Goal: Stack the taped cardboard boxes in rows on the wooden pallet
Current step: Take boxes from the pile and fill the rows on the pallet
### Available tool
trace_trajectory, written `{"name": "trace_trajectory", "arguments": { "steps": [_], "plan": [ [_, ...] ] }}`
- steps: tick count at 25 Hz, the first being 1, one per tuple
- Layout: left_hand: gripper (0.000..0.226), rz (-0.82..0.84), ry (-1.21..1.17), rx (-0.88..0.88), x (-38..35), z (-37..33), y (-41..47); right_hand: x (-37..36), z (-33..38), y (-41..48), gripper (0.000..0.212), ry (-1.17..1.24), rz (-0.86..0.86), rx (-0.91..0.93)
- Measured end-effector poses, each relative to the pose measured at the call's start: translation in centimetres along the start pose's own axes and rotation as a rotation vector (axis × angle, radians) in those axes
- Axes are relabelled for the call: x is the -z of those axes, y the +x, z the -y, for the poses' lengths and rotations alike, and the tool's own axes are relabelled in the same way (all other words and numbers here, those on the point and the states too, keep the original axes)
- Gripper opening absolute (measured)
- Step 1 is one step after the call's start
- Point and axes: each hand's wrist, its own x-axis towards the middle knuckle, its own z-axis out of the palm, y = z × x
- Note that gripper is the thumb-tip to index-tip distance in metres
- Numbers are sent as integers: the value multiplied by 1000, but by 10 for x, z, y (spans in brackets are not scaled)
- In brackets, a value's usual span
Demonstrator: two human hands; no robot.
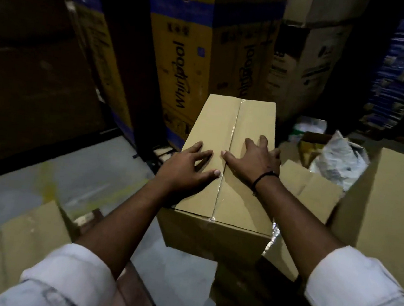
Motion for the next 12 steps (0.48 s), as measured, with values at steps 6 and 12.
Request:
{"name": "trace_trajectory", "arguments": {
  "steps": [6, 12],
  "plan": [
    [84, -112, 38, 210, 48, 81, -112, -45, 114, -59, 91, 45, 91, 244],
    [83, -195, 51, 397, 73, 140, -203, -91, 201, -107, 94, 38, 202, 427]
  ]
}}
